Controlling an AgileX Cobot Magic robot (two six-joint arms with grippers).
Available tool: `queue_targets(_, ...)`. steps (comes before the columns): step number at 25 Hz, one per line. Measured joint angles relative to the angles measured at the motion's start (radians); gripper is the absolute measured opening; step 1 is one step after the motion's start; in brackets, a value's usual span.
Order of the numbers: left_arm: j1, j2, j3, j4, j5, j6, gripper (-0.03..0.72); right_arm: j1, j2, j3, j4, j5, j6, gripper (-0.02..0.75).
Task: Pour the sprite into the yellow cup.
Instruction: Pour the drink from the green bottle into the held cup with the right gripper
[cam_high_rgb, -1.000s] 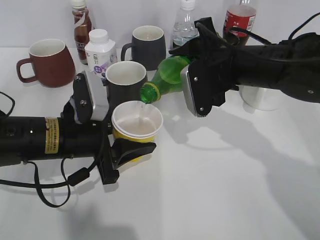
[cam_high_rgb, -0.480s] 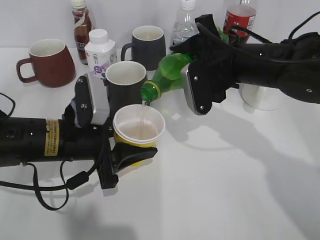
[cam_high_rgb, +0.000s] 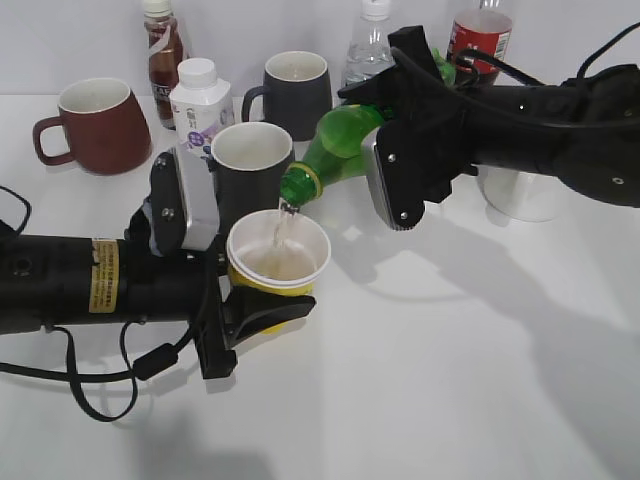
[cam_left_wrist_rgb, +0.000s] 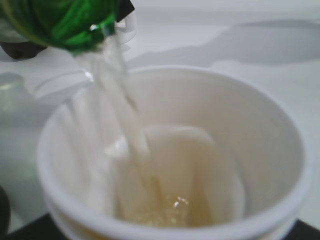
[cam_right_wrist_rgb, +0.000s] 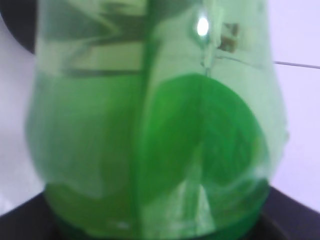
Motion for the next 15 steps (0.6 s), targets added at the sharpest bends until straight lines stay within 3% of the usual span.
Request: queue_targets(15,0.0,0.0,0.0,0.0,0.0,0.0,0.412,0.0,0.0,0.0,0.001,-0.003,-0.02,0.428)
